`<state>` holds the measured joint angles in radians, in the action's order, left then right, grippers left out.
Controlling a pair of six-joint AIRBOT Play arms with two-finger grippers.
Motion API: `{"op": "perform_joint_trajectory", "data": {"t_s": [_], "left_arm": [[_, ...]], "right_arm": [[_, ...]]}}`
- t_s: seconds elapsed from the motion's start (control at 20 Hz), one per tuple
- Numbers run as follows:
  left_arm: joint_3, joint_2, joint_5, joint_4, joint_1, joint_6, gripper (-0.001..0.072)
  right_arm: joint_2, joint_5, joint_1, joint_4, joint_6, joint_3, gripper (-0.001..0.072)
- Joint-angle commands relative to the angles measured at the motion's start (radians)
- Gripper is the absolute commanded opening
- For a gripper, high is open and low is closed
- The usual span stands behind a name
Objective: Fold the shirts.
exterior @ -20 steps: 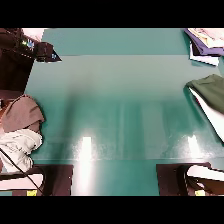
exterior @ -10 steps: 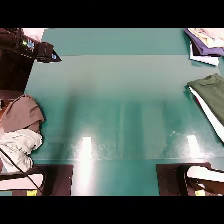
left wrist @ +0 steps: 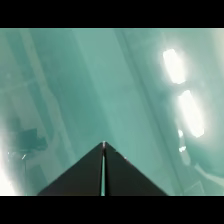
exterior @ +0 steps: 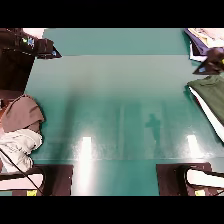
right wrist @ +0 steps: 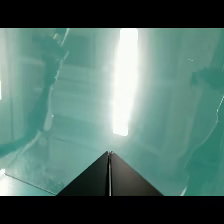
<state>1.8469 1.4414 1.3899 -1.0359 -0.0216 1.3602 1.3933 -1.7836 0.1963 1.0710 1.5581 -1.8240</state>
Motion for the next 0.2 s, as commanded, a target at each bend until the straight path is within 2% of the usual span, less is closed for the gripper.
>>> {"op": "perform_joint_trajectory", "data": {"t_s": [0.0,0.15], "left_arm": [[0.0,0.0,-0.021,0.0,0.001,0.002,0.0027],[0.0,0.0,-0.021,0.0,0.001,0.002,0.0027]], "right_arm": [[0.0,0.044,-0.135,-0.021,-0.026,0.0,0.0023],[0.0,0.048,-0.164,-0.022,-0.026,0.0,0.0023]]}}
